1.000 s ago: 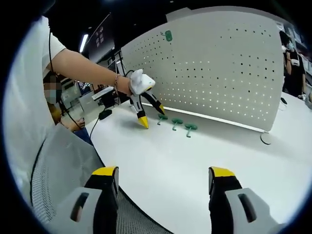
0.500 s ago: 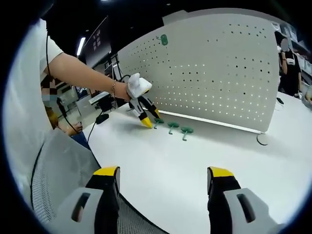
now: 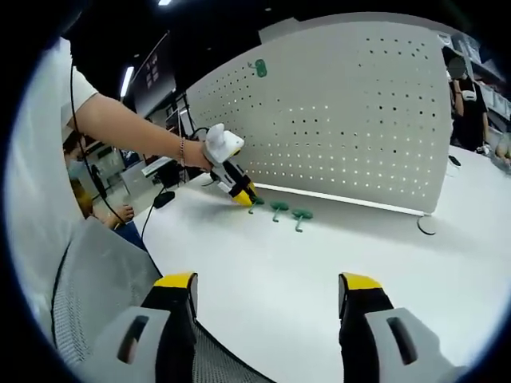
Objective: Insert the hook assembly into the mounting plate slot until the hook locks in place.
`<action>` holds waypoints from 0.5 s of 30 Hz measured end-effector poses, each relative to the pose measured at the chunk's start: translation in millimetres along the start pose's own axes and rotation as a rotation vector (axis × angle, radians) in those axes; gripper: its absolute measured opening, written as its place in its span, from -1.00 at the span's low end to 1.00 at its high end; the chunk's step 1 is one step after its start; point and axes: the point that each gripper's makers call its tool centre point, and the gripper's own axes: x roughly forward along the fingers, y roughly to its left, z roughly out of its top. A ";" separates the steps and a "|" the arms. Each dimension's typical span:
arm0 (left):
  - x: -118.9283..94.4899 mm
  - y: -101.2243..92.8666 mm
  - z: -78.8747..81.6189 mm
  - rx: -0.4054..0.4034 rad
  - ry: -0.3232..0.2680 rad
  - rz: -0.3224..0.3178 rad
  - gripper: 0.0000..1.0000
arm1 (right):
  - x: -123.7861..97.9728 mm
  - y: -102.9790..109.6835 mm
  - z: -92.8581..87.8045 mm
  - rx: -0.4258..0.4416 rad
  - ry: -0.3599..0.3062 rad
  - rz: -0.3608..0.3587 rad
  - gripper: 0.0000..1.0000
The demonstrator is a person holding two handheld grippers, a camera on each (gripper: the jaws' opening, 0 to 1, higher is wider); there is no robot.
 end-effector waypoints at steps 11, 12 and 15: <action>0.1 3.9 -0.1 -0.004 0.007 0.023 -0.93 | -0.2 0.4 0.0 -0.003 0.001 0.003 0.37; 0.0 4.0 -0.1 -0.001 0.008 0.024 -0.93 | -0.2 0.3 0.0 -0.003 0.002 0.003 0.37; 0.6 4.6 -0.5 0.007 0.009 0.024 -0.94 | -0.2 0.2 0.2 -0.004 0.003 0.005 0.37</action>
